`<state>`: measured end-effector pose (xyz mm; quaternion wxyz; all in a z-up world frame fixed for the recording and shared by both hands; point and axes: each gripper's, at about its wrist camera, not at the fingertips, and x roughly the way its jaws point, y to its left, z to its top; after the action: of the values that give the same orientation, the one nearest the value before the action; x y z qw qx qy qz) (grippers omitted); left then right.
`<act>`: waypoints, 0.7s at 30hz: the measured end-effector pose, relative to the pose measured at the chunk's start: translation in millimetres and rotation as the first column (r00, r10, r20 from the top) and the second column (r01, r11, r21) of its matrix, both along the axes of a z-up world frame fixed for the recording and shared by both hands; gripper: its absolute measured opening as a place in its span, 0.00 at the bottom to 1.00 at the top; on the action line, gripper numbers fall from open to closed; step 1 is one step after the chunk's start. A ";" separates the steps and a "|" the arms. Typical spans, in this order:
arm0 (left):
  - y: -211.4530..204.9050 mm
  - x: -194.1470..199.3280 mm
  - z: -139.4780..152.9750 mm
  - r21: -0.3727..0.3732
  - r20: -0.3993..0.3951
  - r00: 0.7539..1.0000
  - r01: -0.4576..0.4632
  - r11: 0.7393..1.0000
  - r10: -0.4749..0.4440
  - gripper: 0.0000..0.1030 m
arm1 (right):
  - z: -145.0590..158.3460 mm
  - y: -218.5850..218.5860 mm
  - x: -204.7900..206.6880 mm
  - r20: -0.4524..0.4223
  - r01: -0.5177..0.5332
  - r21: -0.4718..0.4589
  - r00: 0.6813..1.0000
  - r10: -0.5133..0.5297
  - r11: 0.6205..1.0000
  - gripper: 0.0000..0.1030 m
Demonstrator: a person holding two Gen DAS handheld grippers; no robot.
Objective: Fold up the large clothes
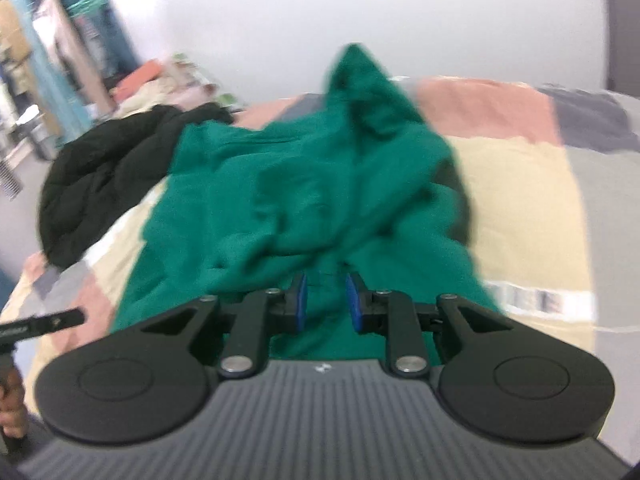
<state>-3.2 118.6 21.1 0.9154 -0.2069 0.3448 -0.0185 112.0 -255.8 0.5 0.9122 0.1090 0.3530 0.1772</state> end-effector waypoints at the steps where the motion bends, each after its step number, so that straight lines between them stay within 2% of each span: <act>1: 4.5 -0.7 -2.4 -0.012 -0.004 1.000 -0.012 1.000 0.012 0.51 | -2.4 -8.8 2.4 -0.020 0.034 0.003 0.999 -0.034 0.999 0.25; 3: 13.3 -1.8 -7.3 -0.038 -0.018 0.999 -0.043 0.998 0.042 0.53 | -8.5 -25.9 7.0 -0.059 0.085 0.008 0.995 -0.084 0.996 0.25; 6: 23.6 -0.9 -13.6 -0.070 -0.039 0.997 -0.072 0.995 0.070 0.56 | -16.0 -44.6 11.3 -0.072 0.154 -0.033 0.985 -0.156 0.988 0.26; 8: 31.7 0.8 -17.7 -0.106 -0.052 0.995 -0.085 0.991 0.080 0.61 | -22.8 -56.7 15.2 -0.112 0.188 0.006 0.976 -0.186 0.982 0.29; 9: 38.1 1.5 -20.6 -0.140 -0.066 0.994 -0.090 0.986 0.081 0.63 | -25.9 -61.2 16.6 -0.130 0.207 0.021 0.971 -0.203 0.978 0.46; 10: 41.9 2.5 -22.9 -0.161 -0.076 0.994 -0.096 0.982 0.084 0.63 | -29.5 -66.7 17.9 -0.147 0.231 0.034 0.963 -0.224 0.972 0.58; 11: 45.2 4.1 -25.5 -0.178 -0.089 0.992 -0.105 0.979 0.090 0.64 | -33.2 -72.1 18.8 -0.164 0.260 0.045 0.954 -0.249 0.965 0.79; 12: 48.5 5.7 -28.4 -0.190 -0.105 0.990 -0.113 0.975 0.094 0.65 | -36.6 -76.7 19.3 -0.182 0.284 0.059 0.946 -0.270 0.957 0.84; 15: 56.8 9.5 -37.4 -0.213 -0.148 0.984 -0.133 0.968 0.103 0.65 | -47.9 -88.0 22.5 -0.249 0.335 0.092 0.919 -0.304 0.938 0.82; 21: 67.5 13.6 -53.9 -0.248 -0.215 0.967 -0.188 0.951 0.135 0.65 | -84.1 -111.7 27.3 -0.440 0.423 0.185 0.843 -0.311 0.887 0.82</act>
<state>10.4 186.1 -32.8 0.8394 -0.3563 0.4092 0.0311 139.4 -367.5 -83.6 0.8138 0.3343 0.4750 0.0188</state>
